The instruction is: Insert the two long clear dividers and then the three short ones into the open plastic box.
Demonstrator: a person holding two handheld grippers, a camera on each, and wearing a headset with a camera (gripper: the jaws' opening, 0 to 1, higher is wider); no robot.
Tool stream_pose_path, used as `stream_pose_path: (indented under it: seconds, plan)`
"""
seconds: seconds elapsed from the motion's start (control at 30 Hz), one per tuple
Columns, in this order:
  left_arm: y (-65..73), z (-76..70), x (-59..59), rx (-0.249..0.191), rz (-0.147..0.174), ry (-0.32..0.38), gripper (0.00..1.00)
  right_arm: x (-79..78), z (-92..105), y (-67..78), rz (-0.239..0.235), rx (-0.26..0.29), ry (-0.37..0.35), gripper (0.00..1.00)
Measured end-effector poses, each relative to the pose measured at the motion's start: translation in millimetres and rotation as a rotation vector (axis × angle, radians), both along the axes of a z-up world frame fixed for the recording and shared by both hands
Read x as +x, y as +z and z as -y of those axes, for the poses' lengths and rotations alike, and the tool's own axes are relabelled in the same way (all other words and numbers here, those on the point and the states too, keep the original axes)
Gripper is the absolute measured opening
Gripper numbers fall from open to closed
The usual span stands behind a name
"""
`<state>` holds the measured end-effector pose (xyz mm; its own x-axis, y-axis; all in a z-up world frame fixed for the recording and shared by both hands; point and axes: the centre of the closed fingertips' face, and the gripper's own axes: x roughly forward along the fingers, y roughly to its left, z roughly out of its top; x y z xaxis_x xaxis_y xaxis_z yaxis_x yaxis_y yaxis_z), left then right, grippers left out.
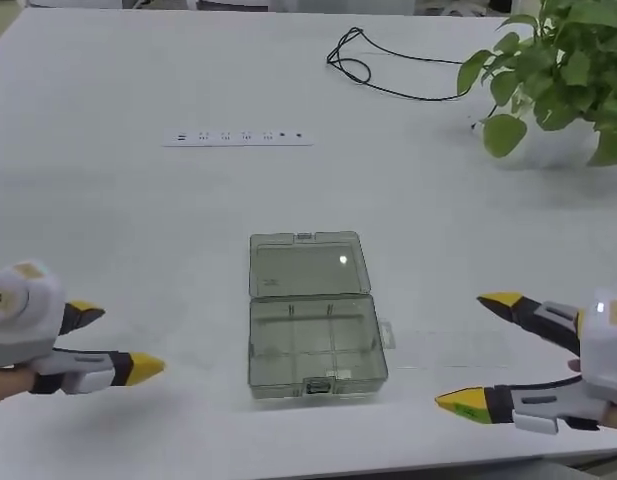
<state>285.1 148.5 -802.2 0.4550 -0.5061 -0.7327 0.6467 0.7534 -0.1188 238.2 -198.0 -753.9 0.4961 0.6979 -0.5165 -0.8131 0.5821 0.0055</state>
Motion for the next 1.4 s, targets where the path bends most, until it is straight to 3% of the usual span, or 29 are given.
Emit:
stream_pose_path:
  seconds: [0.2,0.43,0.6,0.97,1.13,1.4]
  plan:
    - [-12.1,-8.2,3.4,0.065,-0.030,0.010,0.60,-0.2,-0.6,0.3,-0.002,0.005,-0.004,0.88]
    - [-22.5,-13.1,5.1,0.114,-0.065,0.021,0.54,-0.2,-1.5,1.0,0.000,0.010,-0.005,0.87]
    - [-32.4,-15.6,3.6,0.175,-0.100,0.013,0.49,-0.1,-1.6,1.0,0.000,0.013,-0.009,0.87]
    - [-43.5,-12.1,3.5,0.228,-0.134,-0.003,0.46,-1.0,-2.0,1.1,0.001,0.019,-0.016,0.87]
    - [-43.0,-15.4,5.3,0.270,-0.123,-0.008,0.43,-1.2,-1.2,0.8,0.001,0.021,-0.020,0.87]
    - [-42.9,-16.5,6.6,0.271,-0.146,0.026,0.42,-1.5,-2.3,-1.3,-0.003,0.020,-0.016,0.87]
